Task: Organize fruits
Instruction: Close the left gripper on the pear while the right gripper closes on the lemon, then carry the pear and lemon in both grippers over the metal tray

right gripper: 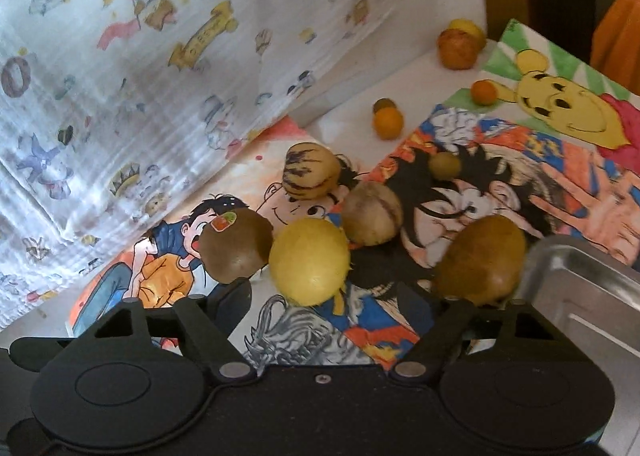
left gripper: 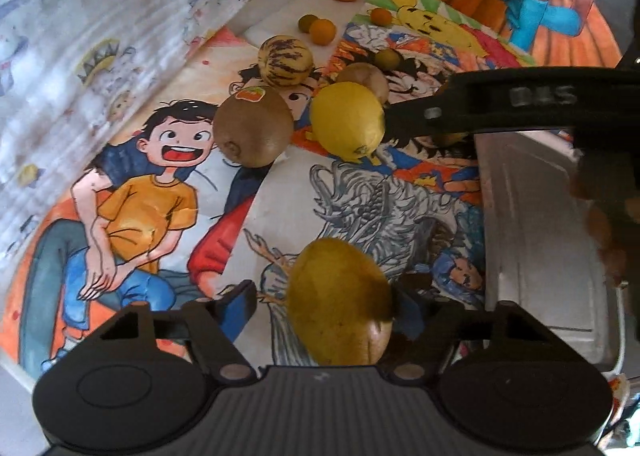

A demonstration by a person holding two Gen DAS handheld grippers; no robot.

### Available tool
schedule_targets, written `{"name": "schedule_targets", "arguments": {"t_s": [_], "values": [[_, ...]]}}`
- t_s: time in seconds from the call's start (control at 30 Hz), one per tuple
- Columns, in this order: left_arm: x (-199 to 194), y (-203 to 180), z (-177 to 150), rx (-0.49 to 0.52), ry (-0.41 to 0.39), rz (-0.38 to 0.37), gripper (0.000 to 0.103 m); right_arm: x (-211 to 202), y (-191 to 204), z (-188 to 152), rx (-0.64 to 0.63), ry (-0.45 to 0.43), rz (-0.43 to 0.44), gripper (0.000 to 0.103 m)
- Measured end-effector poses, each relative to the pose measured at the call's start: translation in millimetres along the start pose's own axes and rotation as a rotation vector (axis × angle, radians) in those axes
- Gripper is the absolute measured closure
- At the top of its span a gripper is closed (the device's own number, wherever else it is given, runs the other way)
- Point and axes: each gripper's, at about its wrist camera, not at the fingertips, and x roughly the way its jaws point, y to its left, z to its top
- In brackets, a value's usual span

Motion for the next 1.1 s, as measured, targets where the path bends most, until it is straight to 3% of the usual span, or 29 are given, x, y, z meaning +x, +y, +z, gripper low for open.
{"name": "schedule_targets", "arguments": {"t_s": [0.17, 0.3, 0.47, 0.83, 1.1], "values": [[2.3, 6.2, 6.2, -0.006, 0.019, -0.077, 0.041, 19.2, 4.2, 5.0, -0.025, 0.044, -0.015, 0.032], [4.4, 11.4, 9.8, -0.015, 0.033, -0.111, 0.042, 31.0, 6.1, 9.7, -0.03, 0.063, -0.015, 0.039], [7.4, 19.5, 14.3, -0.05, 0.057, -0.146, 0.042, 40.3, 8.0, 17.2, -0.03, 0.065, -0.01, 0.041], [10.2, 23.3, 16.3, -0.066, 0.073, -0.172, 0.043, 49.5, 6.9, 22.8, -0.005, 0.072, 0.001, 0.044], [10.4, 22.8, 16.3, -0.08, 0.073, -0.166, 0.043, 34.5, 1.6, 12.0, 0.046, 0.044, 0.02, 0.045]]}}
